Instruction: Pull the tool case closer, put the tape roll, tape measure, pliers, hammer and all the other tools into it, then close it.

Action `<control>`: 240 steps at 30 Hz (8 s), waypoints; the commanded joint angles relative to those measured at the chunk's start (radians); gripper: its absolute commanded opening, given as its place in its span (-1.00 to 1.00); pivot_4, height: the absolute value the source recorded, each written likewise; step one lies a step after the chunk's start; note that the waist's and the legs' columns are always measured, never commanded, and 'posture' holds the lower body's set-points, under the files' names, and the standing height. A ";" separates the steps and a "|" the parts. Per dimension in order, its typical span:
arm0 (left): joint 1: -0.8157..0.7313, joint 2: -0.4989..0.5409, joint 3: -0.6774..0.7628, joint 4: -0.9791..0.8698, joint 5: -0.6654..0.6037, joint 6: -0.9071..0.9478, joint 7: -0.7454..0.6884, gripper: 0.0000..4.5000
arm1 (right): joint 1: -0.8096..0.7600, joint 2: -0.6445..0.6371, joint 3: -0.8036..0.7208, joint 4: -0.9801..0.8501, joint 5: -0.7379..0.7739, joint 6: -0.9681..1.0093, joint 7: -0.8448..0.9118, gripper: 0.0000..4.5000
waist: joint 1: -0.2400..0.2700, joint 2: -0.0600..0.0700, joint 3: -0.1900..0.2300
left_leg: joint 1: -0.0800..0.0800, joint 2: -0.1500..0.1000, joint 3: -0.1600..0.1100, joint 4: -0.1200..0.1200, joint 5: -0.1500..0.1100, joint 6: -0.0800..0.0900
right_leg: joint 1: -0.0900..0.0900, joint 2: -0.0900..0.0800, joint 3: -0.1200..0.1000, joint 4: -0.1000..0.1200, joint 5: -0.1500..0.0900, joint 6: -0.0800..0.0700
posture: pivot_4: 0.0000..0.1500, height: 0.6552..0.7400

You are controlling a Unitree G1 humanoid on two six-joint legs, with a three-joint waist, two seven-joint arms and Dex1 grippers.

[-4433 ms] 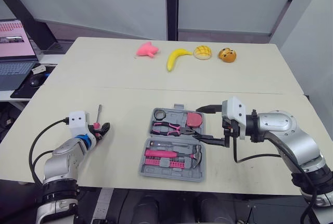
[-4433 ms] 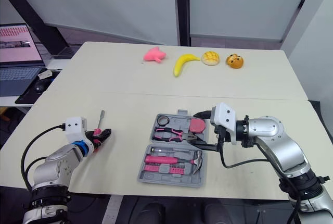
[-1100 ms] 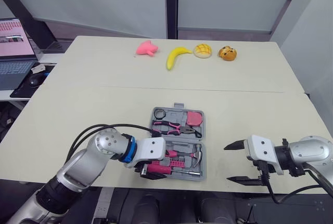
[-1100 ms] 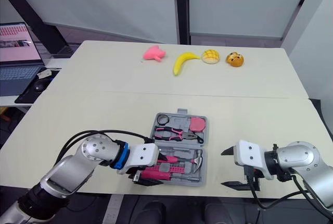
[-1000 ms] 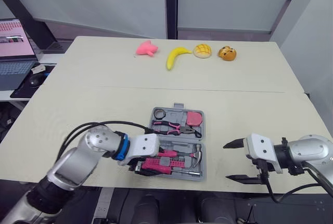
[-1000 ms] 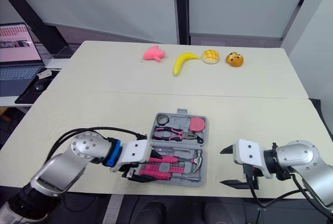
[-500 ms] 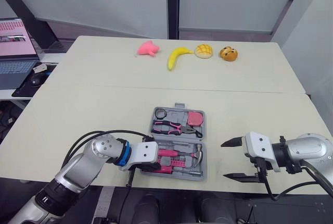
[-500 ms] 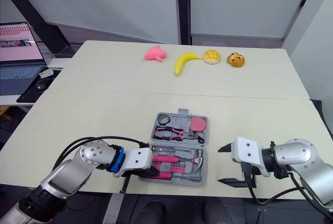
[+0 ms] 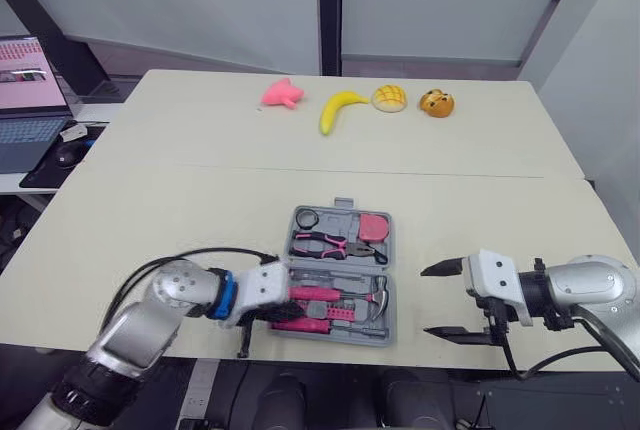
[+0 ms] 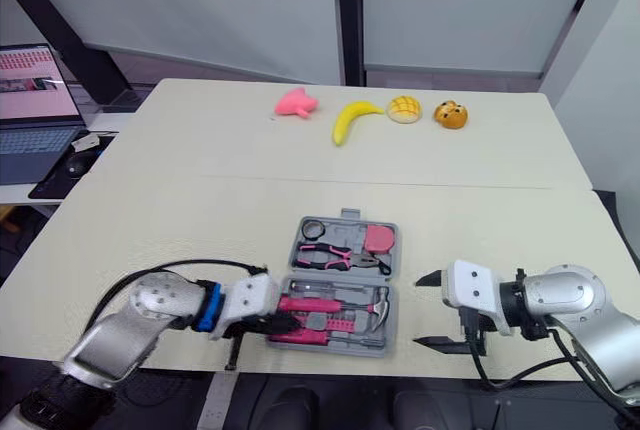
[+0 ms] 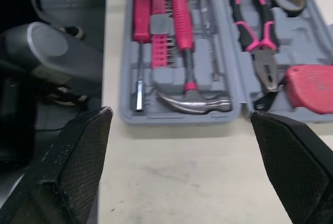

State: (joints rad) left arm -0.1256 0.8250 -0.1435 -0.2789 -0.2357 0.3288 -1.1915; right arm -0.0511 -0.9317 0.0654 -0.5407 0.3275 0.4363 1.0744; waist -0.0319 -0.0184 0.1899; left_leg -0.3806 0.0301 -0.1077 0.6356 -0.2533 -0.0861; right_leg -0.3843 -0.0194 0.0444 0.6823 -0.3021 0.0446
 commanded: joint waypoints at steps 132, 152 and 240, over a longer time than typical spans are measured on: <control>0.057 -0.026 0.113 0.148 -0.049 -0.175 -0.027 -1.00 | -0.045 0.226 0.076 0.313 -0.314 -0.133 -0.131 -0.99 | -0.001 0.000 0.000 | -0.002 0.000 0.000 0.004 0.001 0.002 | -0.003 0.000 0.001 0.006 0.001 0.001 | 1.00 1.00; 0.001 -0.122 -0.238 0.191 0.229 -0.258 0.045 -1.00 | -0.017 0.261 0.092 0.176 -0.263 0.026 -0.200 -0.99 | 0.000 0.001 0.000 | -0.002 0.000 0.000 0.003 0.001 0.002 | -0.001 0.001 0.001 0.000 0.002 0.004 | 1.00 1.00; 0.412 0.290 0.604 0.117 -0.151 0.059 -0.045 -1.00 | -0.161 -0.299 -0.140 0.108 0.068 -0.054 0.336 0.97 | -0.010 0.003 0.004 | -0.001 0.001 0.002 -0.009 0.002 0.004 | -0.005 -0.001 -0.001 -0.003 -0.002 0.001 | 1.00 1.00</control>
State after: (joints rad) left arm 0.2802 1.0971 0.4079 -0.1471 -0.3783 0.4007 -1.2144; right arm -0.2149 -1.2087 -0.0167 -0.4416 0.3946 0.4390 1.3680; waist -0.0415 -0.0156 0.1939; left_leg -0.3817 0.0307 -0.1058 0.6270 -0.2513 -0.0824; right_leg -0.3893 -0.0202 0.0435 0.6788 -0.3036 0.0445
